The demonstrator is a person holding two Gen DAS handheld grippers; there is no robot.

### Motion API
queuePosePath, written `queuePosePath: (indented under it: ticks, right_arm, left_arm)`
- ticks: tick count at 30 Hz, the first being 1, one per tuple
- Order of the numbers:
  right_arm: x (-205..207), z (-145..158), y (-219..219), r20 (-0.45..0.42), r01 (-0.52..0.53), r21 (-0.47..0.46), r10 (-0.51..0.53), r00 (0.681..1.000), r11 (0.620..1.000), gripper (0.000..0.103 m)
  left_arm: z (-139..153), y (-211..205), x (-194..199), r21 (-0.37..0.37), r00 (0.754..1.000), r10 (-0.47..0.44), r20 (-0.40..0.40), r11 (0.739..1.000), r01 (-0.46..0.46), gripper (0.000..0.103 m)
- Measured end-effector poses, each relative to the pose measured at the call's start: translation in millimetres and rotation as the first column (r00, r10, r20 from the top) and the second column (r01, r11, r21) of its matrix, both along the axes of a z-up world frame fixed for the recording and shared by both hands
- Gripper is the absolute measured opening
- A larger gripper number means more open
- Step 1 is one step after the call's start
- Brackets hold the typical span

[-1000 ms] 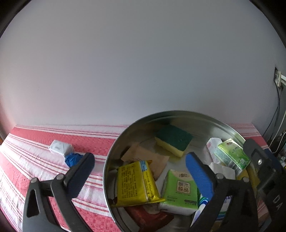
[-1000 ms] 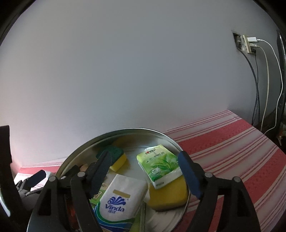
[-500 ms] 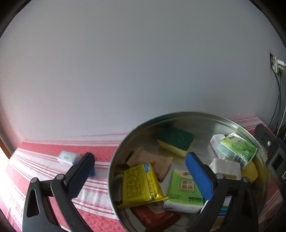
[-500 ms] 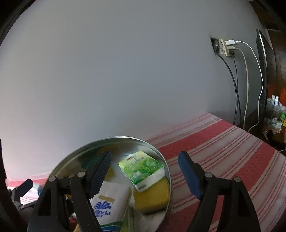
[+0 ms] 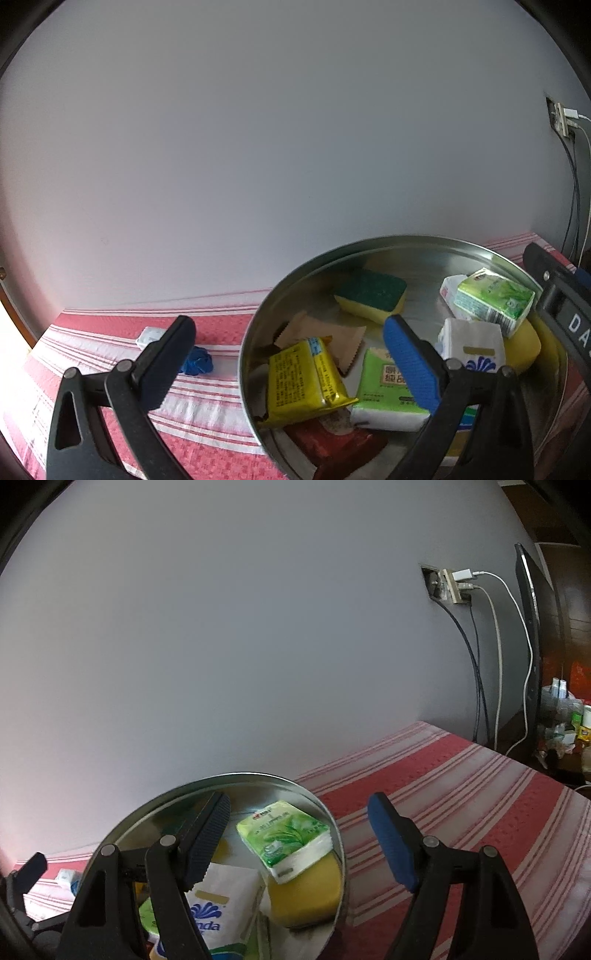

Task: Organize objects
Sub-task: 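Withdraw both open tools from the tin toward the wipes and blue cloth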

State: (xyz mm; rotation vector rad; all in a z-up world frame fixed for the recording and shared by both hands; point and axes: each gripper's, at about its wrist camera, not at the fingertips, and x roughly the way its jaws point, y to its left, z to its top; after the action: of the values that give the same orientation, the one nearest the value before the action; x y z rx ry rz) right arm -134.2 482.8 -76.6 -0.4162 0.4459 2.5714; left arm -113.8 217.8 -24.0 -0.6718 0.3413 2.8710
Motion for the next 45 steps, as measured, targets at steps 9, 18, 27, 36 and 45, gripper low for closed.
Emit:
queuePosePath:
  ticks: [9, 18, 27, 36, 45]
  right_arm:
    - [5, -1, -1, -0.08, -0.065, -0.032, 0.062, 0.995, 0.997, 0.079]
    - [2, -3, -21, -0.067, -0.089, 0.082, 0.095, 0.993, 0.993, 0.079]
    - [6, -6, -30, -0.051, -0.096, 0.121, 0.103, 0.993, 0.988, 0.079]
    - [20, -7, -42, -0.078, -0.106, 0.091, 0.113, 0.99, 0.99, 0.079]
    - [32, -4, -86, -0.077, -0.217, 0.163, 0.232, 0.97, 0.962, 0.079]
  left_arm:
    - [0, -14, 13, 0.026, 0.999, -0.016, -0.031, 1.0, 0.017, 0.102]
    - [-7, -29, 24, 0.004, 0.997, -0.057, -0.058, 0.998, 0.057, 0.102]
    - [-18, -51, 19, 0.043, 0.998, -0.049, -0.03, 0.998, 0.05, 0.102]
    - [-20, -80, 13, 0.059, 0.999, -0.044, 0.002, 0.997, 0.044, 0.102]
    - [-25, -121, 1, 0.072, 0.999, -0.009, 0.042, 0.997, 0.006, 0.103]
